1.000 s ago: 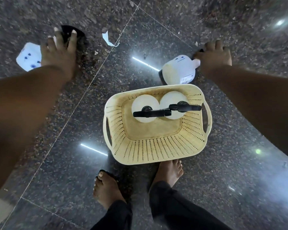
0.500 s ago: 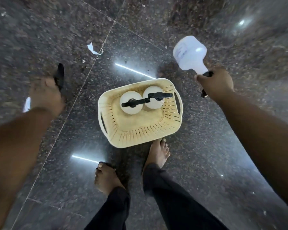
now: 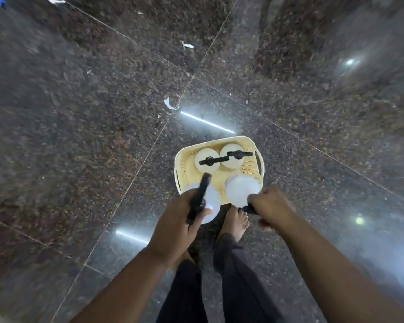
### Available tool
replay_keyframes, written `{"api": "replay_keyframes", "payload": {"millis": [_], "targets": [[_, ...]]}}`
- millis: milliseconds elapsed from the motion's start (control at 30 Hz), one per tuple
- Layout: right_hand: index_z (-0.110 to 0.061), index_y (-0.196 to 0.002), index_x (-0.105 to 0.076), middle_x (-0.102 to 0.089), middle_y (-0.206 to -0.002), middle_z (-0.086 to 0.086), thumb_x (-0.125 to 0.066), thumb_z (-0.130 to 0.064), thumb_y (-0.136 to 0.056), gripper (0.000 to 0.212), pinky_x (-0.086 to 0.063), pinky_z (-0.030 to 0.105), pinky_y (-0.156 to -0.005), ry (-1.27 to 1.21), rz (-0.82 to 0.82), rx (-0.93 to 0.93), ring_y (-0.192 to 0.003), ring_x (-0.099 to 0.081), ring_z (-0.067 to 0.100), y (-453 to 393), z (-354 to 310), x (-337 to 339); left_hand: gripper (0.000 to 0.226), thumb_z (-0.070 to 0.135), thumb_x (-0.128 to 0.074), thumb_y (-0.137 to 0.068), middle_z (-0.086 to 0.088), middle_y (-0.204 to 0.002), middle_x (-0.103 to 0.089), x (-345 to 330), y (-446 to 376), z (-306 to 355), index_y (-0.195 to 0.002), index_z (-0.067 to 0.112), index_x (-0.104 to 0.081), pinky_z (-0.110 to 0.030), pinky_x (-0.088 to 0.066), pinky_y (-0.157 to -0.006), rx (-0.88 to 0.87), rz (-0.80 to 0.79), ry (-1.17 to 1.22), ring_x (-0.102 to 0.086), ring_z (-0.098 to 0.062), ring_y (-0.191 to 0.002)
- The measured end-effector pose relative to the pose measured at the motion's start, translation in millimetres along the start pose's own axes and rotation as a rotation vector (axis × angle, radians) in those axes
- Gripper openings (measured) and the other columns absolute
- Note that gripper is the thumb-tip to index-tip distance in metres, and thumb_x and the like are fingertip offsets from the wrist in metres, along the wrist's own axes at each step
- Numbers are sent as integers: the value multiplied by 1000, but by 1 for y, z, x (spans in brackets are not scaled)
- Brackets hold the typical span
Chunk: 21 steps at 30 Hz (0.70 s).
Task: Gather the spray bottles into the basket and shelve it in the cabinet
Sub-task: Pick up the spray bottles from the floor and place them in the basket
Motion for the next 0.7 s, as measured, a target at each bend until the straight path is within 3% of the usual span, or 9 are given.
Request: {"api": "replay_keyframes", "payload": {"millis": [133,200,267,367,567,633,700], "targets": [[-2,-85,-54,-68,-71,20,-59,-26,-58,36,-52,44,-59,39,-117,31,-63,-67,37,-38,-26,-23,29,22,-66,-85,13,-94,-64,-60,-27,-13,-112,25,-57,5,-35,-77,-90,-130,-79,-58,-8,-94],[-4,-80,-56,-70,-67,18,-58,-23,-61,27,-57,46,-60,53,-119,26,-59,-69,36,-59,-30,-28,30,12,-66,-83,-4,-102,-70,-73,-45,-32,-110,19,-58,-2,-35,-81,-147,-139,-148,-55,-10,-96],[-4,-75,-57,-70,-62,16,-57,-18,-67,16,-56,40,-54,62,-135,9,-46,-66,31,-79,-29,-36,30,8,-64,-82,-11,-107,-70,-85,-58,-48,-112,13,-61,-13,-38,-82,-155,-167,-208,-58,-15,-98],[-11,-67,-53,-64,-66,11,-57,-18,-76,12,-53,32,-54,45,-194,-18,-49,-60,24,-102,-23,-53,31,10,-61,-85,-9,-114,-68,-94,-73,-74,-117,12,-61,-35,-51,-86,-94,-216,-270,-64,-26,-103],[-5,-71,-54,-55,-66,15,-51,-18,-76,15,-48,30,-46,-32,-243,-7,-38,-53,25,-115,-24,-72,27,12,-53,-90,-5,-107,-67,-103,-85,-114,-115,18,-61,-37,-51,-73,8,-328,-448,-64,-28,-95],[-6,-71,-54,-56,-66,16,-50,-21,-82,19,-49,30,-44,-2,-239,69,-46,-58,29,-115,-32,-74,31,16,-53,-91,-5,-115,-68,-103,-86,-125,-120,19,-60,-39,-54,-76,35,-341,-510,-65,-29,-100],[-8,-72,-54,-63,-73,18,-48,-29,-89,27,-52,36,-53,40,-231,136,-58,-64,33,-115,-35,-74,37,21,-52,-92,-3,-128,-64,-106,-87,-131,-128,21,-57,-39,-50,-87,27,-368,-616,-61,-28,-113]]}}
Point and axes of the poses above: each hand's wrist, its own y-axis away from the middle knuckle, its own x-axis out of the back of the hand, z = x × y, the point moved 8 cm from there along -y, towards the middle knuckle
